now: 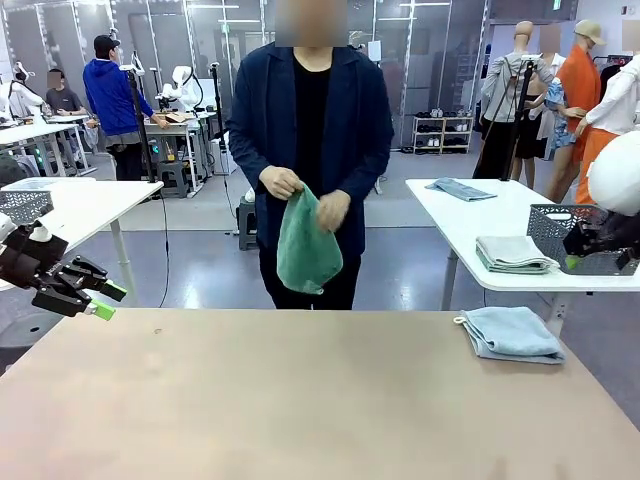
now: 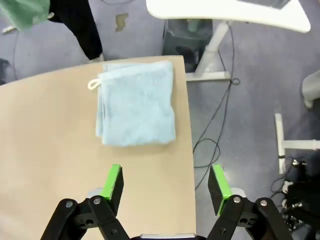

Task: Fold the towels and place them in the basket.
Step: Place the folded Towel with hook on the right side of the table.

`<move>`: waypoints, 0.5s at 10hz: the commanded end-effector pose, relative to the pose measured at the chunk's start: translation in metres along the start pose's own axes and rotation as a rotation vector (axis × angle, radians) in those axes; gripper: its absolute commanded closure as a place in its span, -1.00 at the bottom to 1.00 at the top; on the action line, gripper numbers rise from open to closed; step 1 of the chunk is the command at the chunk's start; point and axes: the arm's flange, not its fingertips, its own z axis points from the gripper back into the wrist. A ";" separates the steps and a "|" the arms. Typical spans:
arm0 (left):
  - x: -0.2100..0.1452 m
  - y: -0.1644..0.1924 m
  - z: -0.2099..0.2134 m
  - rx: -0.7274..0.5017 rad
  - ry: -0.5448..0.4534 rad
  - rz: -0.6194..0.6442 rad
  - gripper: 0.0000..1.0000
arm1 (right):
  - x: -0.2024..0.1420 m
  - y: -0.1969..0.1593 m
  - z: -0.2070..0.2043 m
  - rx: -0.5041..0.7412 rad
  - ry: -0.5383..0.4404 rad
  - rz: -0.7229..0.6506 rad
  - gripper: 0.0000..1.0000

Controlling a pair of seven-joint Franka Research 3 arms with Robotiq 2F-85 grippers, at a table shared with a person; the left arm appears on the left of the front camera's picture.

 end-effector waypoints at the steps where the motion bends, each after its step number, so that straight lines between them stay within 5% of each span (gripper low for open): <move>1: 0.000 0.000 0.000 0.000 -0.004 -0.003 -0.29 | -0.025 0.019 0.036 -0.008 0.027 -0.025 -0.70; 5: 0.000 0.000 0.000 0.000 -0.004 -0.003 -0.29 | -0.053 0.029 0.082 -0.029 -0.004 0.008 -0.70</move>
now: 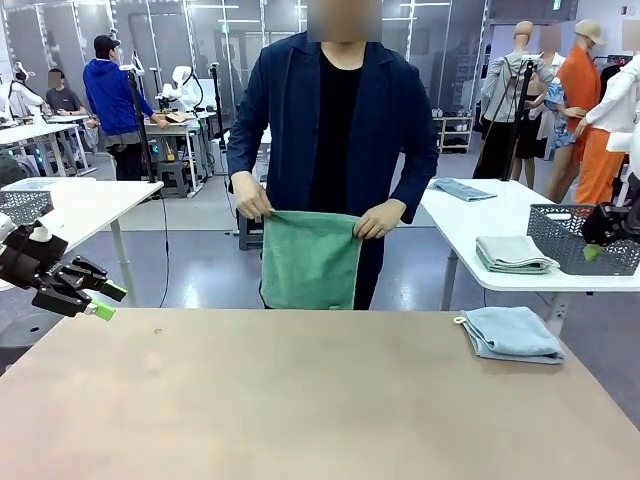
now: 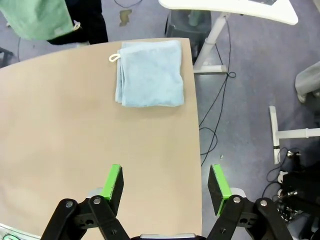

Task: Fold the towels and place them in the basket.
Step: Place the folded Towel with hook on the right side of the table.

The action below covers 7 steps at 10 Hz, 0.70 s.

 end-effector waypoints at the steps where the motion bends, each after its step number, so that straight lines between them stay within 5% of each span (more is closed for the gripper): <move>1: 0.000 0.000 0.000 0.000 -0.004 -0.003 -0.29 | -0.002 0.002 -0.012 -0.054 -0.021 -0.010 -0.70; 7: 0.000 0.000 0.000 0.000 -0.004 -0.003 -0.29 | 0.000 0.000 0.000 0.000 0.000 0.000 -0.70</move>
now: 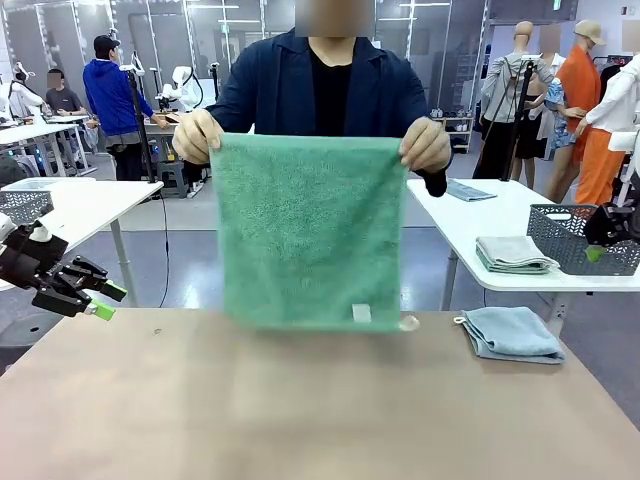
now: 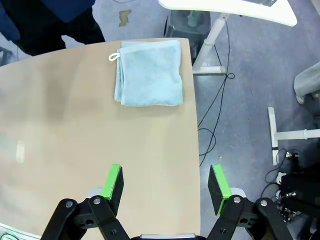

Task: Fold the towels and place them in the basket.
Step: Place the folded Towel with hook on the right side of the table, then when a person lays out a Towel with hook on the table, fold it in half twice.

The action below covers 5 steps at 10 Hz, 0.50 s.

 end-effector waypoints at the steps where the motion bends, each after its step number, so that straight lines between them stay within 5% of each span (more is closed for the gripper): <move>1: 0.000 0.000 0.000 0.000 -0.004 -0.003 -0.29 | 0.001 0.000 0.000 0.002 0.004 -0.009 -0.70; 5: 0.000 0.000 0.000 0.000 -0.004 -0.003 -0.29 | 0.001 0.000 0.000 0.002 0.004 -0.009 -0.70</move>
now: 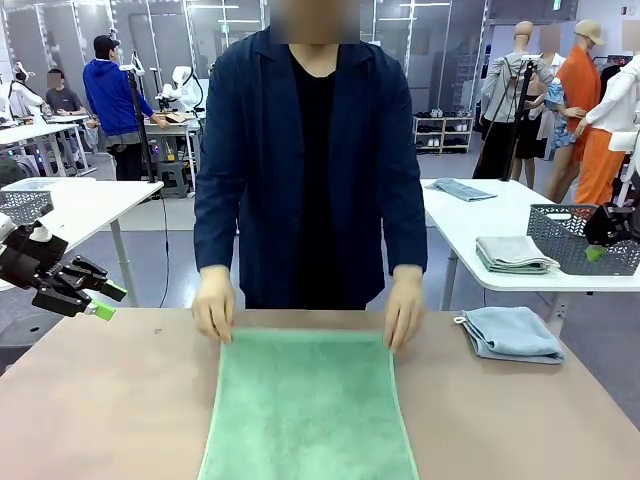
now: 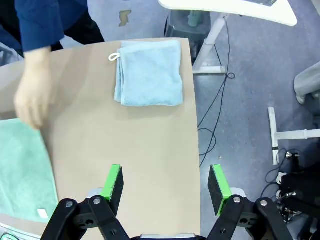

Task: Fold the towels and place them in the basket.
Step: When a person lays out a Towel with hook on the table, fold it in half twice.

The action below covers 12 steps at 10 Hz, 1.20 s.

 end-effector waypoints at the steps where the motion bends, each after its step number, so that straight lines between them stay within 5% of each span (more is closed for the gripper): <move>1: 0.000 0.000 0.000 0.000 -0.004 -0.003 -0.29 | 0.001 0.001 0.000 0.001 0.004 -0.007 -0.70; 12: 0.000 0.000 0.000 0.000 0.000 0.000 -0.30 | 0.000 0.000 0.000 0.000 0.000 -0.001 -0.71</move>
